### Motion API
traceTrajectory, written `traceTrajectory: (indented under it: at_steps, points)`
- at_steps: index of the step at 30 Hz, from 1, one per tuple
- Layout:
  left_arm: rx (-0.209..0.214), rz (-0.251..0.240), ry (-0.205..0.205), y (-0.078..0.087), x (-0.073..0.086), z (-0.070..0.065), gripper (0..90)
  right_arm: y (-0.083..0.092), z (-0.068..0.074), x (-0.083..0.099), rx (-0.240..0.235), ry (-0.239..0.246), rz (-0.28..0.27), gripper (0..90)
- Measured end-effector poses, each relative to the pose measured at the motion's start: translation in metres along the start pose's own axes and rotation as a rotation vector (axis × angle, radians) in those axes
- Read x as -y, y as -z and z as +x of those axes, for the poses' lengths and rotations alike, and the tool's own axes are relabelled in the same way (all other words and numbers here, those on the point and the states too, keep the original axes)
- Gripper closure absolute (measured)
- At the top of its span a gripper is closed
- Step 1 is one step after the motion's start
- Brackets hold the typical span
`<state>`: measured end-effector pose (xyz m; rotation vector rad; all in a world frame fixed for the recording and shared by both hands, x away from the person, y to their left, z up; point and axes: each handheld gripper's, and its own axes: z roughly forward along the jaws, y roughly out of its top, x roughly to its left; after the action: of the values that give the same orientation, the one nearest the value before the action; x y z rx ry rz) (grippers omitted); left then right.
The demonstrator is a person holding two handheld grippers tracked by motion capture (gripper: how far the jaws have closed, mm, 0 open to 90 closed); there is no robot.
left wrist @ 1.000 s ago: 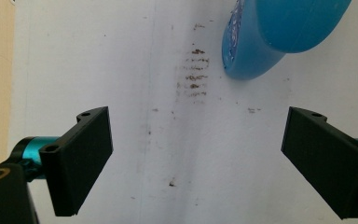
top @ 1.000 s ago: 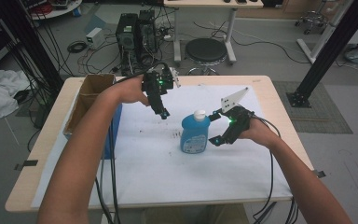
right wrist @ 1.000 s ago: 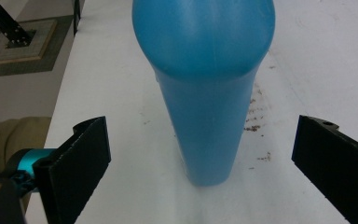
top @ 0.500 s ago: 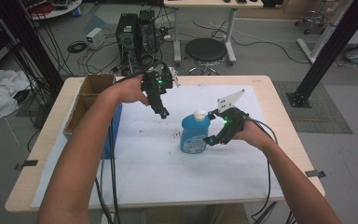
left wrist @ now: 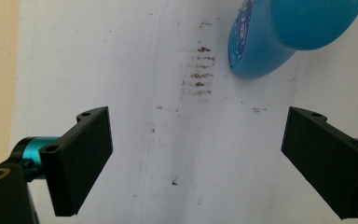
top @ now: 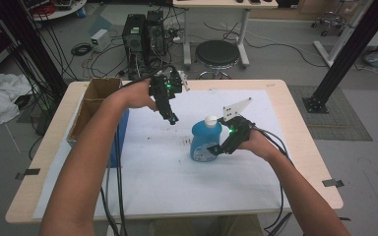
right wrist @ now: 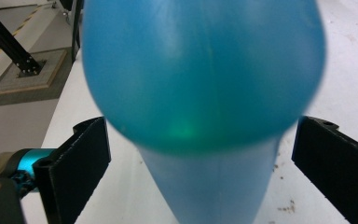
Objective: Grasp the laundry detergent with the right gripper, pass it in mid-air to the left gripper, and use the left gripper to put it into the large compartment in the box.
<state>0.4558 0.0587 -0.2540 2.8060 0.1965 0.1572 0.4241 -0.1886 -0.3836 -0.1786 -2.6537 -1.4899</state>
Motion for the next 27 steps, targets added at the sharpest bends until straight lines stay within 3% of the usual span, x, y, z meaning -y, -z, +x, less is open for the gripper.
traceTrajectory:
  at_steps: [6, 8, 22, 27]
  points:
    - [-0.006, 0.002, 0.004, 0.0008, 0.0012, 0.0002, 8.8, -0.0033, -0.0011, 0.0018, 0.008, 0.001, -0.021, 6.0]
    - [-0.006, 0.001, 0.004, 0.0012, 0.0016, 0.0004, 8.8, -0.0027, -0.0014, 0.0021, -0.005, 0.003, -0.030, 13.9]
    - [-0.006, 0.003, 0.008, 0.0012, 0.0020, 0.0000, 8.8, -0.0045, -0.0012, 0.0033, 0.002, 0.005, -0.046, 14.1]
    - [-0.007, 0.003, 0.007, 0.0014, 0.0018, 0.0000, 8.8, -0.0034, -0.0015, 0.0049, 0.010, 0.008, -0.067, 18.5]
